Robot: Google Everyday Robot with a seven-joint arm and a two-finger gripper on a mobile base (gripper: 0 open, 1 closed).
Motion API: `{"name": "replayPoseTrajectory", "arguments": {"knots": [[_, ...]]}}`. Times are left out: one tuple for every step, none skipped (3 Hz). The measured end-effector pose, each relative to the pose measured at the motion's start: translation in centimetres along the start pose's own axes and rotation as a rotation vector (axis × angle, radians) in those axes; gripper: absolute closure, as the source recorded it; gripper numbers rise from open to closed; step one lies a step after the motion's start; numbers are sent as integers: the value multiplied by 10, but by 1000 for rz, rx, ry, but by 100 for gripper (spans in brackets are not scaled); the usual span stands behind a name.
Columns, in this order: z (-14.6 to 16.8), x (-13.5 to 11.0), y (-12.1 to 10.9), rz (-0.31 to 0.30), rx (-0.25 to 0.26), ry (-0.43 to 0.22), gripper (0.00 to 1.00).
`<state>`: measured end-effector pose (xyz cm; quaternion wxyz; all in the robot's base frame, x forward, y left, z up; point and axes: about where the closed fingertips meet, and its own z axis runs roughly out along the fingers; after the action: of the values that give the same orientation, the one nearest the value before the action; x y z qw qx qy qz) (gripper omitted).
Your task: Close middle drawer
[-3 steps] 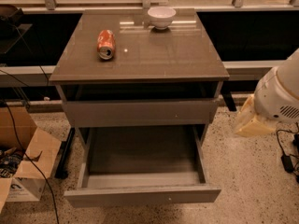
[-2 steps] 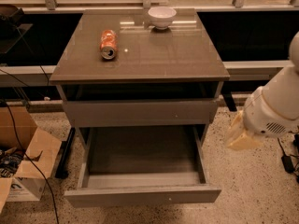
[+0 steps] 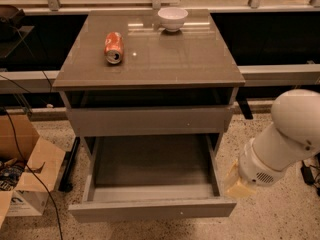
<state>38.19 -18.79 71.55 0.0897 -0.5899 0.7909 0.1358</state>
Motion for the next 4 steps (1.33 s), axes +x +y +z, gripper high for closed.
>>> {"name": "replayPoseTrajectory", "arguments": {"knots": [[56,14,3,34,-68,-37,100],[70,17,2,43,-86,-47,100],[89,6,5,65,-126,-94,100],[130,-9,9,103,-187,-170,100]]}}
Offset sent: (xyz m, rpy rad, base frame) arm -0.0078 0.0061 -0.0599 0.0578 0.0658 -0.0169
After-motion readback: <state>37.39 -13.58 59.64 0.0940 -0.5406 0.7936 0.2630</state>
